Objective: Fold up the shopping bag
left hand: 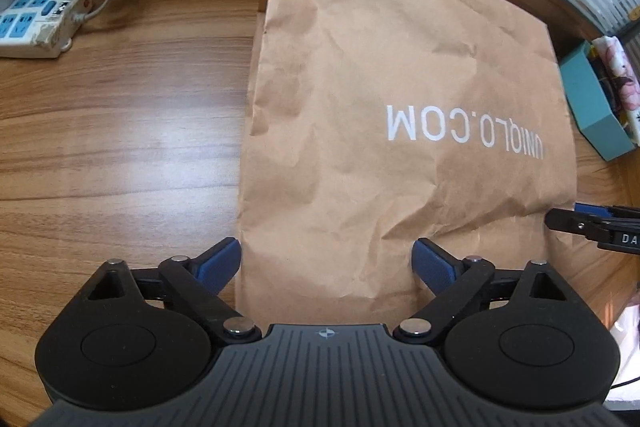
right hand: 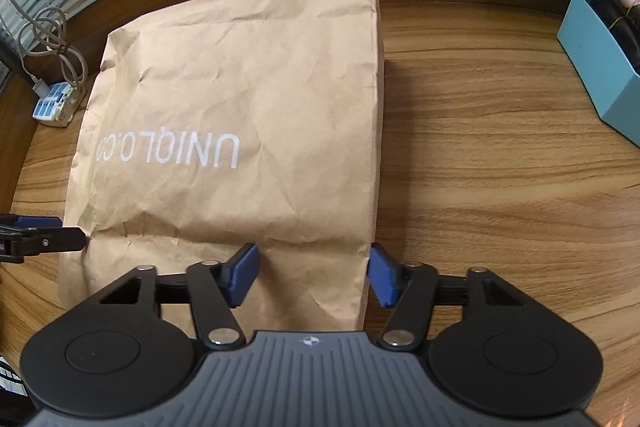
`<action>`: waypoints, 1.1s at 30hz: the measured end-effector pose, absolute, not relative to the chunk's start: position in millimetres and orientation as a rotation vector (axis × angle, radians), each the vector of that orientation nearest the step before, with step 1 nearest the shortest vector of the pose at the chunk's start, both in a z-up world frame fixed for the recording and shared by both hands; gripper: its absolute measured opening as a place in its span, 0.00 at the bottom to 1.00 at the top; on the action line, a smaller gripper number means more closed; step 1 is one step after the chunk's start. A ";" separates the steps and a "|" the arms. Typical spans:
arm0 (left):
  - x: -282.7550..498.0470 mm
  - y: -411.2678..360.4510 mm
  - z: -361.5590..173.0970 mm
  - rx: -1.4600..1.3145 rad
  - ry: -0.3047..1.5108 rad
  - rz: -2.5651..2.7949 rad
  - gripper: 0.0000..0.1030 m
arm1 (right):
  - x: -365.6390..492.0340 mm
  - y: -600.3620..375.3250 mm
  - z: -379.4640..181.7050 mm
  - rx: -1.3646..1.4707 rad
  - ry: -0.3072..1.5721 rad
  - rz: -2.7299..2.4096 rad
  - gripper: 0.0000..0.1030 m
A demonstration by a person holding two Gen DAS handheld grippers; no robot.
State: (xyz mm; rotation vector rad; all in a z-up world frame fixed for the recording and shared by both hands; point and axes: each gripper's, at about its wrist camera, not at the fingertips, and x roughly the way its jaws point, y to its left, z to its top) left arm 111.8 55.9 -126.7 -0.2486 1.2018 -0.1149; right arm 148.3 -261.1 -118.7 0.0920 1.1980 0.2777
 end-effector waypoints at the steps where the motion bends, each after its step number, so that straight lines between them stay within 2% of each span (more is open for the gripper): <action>1: 112.2 57.3 -128.4 -0.250 1.204 -0.111 0.78 | 149.7 -259.9 -120.6 0.092 1.202 0.278 0.56; 3: 112.1 58.8 -129.5 -0.257 1.206 -0.101 0.72 | 153.5 -257.2 -122.9 0.093 1.209 0.279 0.49; 7: 113.7 63.7 -134.2 -0.279 1.221 -0.065 0.46 | 141.6 -270.3 -123.1 0.116 1.218 0.282 0.48; 9: 114.3 65.3 -136.8 -0.286 1.229 -0.059 0.44 | 141.9 -270.5 -123.9 0.122 1.219 0.291 0.47; 33: 104.4 39.7 -151.9 -0.163 1.242 -0.076 0.43 | 151.4 -267.0 -139.4 0.119 1.251 0.296 0.44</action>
